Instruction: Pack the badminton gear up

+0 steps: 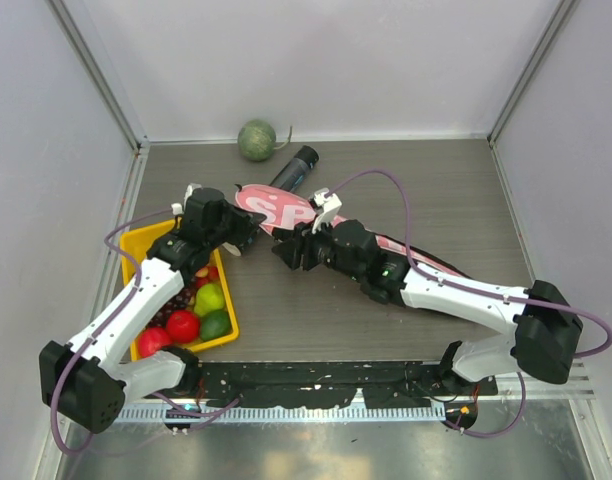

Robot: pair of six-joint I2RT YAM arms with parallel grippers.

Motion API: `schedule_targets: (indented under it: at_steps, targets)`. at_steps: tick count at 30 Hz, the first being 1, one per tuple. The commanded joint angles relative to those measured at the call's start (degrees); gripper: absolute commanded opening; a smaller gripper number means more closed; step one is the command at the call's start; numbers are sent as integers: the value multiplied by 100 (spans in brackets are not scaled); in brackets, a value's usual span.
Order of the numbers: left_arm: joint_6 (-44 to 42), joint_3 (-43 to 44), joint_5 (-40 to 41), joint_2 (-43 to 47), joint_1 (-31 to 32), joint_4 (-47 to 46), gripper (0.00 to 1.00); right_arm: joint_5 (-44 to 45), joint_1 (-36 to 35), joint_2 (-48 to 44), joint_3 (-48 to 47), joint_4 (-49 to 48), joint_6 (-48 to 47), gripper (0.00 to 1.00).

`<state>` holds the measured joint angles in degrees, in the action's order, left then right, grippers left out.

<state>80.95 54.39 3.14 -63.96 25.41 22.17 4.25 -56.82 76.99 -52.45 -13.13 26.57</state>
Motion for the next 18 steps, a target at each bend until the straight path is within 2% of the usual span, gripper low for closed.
schedule_targets:
  at_steps: [1,4,13,18]
  targets:
    - [264,247,-287,218,-10,-258,0,-205,13,70,-125,-411,121,47]
    - [325,186,-437,235,-10,-257,0,-171,-5,298,-231,-419,191,47]
    - [395,133,-410,306,-10,-266,0,768,-5,729,-442,-375,542,46]
    - [448,46,-472,306,-10,-292,0,1113,4,809,-284,-997,745,46]
